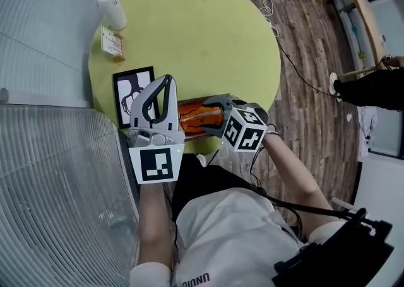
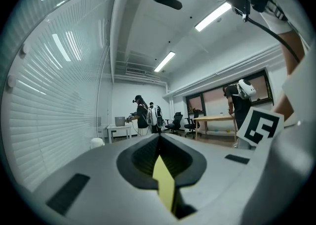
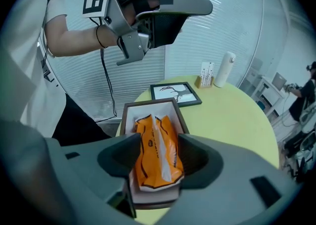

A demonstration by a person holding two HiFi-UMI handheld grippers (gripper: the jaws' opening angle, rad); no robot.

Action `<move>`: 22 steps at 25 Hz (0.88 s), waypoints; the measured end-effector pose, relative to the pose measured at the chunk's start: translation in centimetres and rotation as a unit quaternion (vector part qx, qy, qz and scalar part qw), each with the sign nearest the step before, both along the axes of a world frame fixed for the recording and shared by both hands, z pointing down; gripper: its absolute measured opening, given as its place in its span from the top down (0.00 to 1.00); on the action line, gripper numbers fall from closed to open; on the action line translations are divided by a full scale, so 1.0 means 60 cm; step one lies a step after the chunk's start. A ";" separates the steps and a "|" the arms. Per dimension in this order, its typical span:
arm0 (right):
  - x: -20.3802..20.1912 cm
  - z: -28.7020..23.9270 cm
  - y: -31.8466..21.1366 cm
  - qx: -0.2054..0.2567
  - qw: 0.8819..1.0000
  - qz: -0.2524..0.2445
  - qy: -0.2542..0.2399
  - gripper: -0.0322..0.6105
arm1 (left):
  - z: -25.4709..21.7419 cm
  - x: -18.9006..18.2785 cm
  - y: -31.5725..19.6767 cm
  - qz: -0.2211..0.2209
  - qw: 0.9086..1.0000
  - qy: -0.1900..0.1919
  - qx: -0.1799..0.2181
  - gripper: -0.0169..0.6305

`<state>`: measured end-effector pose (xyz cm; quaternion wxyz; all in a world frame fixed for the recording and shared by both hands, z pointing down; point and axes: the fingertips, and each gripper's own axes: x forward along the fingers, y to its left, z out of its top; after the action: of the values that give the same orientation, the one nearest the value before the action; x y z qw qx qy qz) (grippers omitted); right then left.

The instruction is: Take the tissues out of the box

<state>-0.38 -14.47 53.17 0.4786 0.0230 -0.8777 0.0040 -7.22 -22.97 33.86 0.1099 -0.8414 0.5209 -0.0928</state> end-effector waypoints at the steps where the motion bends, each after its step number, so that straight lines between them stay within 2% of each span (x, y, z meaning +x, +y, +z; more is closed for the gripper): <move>1: 0.000 0.003 0.001 -0.002 1.000 -0.002 0.005 0.57 | 0.002 -0.002 0.000 -0.001 1.000 0.003 -0.001 0.95; 5: 0.002 0.018 0.001 -0.003 0.999 -0.011 0.031 0.57 | 0.009 -0.010 -0.001 -0.005 1.000 0.006 -0.004 0.95; 6: 0.002 0.022 0.000 -0.004 0.999 -0.012 0.038 0.57 | 0.011 -0.013 -0.001 -0.012 1.000 0.020 -0.009 0.95; 8: 0.001 0.033 0.001 -0.007 0.998 -0.013 0.053 0.57 | 0.021 -0.022 0.001 -0.041 0.994 0.091 -0.036 0.95; 9: 0.001 0.038 0.003 -0.008 0.998 -0.015 0.059 0.57 | 0.025 -0.024 0.002 -0.048 0.992 0.107 -0.044 0.95; 10: 0.002 0.042 0.004 -0.008 0.998 -0.018 0.065 0.57 | 0.025 -0.023 0.003 -0.042 0.994 0.090 -0.038 0.95; 12: 0.001 0.049 0.007 -0.007 0.997 -0.025 0.074 0.57 | 0.022 -0.021 0.003 -0.020 0.999 0.025 -0.015 0.95; 13: 0.000 0.053 0.009 -0.006 0.997 -0.029 0.077 0.57 | 0.024 -0.021 0.003 -0.018 1.000 0.014 -0.012 0.95; 22: -0.003 0.077 0.010 -0.010 0.995 -0.033 0.098 0.59 | 0.037 -0.030 0.001 -0.023 0.999 0.031 -0.020 0.95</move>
<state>-0.56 -13.86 57.82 0.5620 -0.0107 -0.8270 -0.0057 -9.03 -22.93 36.10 0.0749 -0.8340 0.5409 -0.0792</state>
